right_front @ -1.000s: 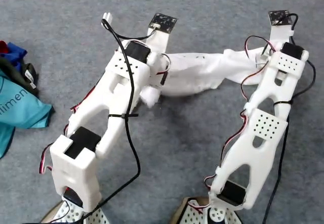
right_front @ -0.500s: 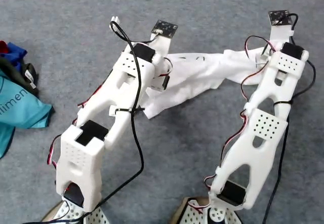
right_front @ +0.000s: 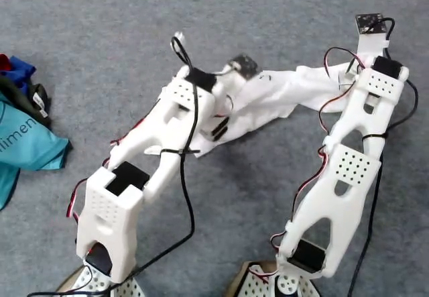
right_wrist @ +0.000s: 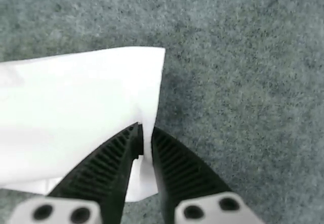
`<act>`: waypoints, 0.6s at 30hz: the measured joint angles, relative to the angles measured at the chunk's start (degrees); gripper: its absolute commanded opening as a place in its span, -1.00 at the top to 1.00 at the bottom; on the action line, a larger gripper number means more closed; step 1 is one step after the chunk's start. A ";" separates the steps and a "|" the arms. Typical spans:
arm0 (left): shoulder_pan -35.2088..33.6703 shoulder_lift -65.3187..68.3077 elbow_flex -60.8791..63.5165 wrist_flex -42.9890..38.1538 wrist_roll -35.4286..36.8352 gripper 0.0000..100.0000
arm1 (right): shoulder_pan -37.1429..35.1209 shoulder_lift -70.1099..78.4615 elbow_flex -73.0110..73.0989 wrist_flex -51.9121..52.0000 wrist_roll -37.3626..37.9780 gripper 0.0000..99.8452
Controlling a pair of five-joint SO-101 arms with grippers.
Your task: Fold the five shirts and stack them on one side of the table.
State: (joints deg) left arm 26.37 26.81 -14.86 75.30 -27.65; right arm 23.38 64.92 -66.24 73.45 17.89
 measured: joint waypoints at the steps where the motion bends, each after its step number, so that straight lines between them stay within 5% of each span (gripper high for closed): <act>1: 0.00 0.00 1.23 -1.23 -0.97 0.70 | 0.00 0.00 0.00 0.00 0.00 0.99; 8: -0.35 0.00 5.63 -7.47 -2.46 0.70 | 0.00 0.00 0.00 0.00 0.00 0.99; 18: -0.35 -7.21 8.00 -4.75 -4.75 0.71 | 0.00 0.00 0.00 0.00 0.00 0.99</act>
State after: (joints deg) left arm 26.02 19.60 -6.86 70.55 -32.40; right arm 23.38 64.92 -66.24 73.45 17.89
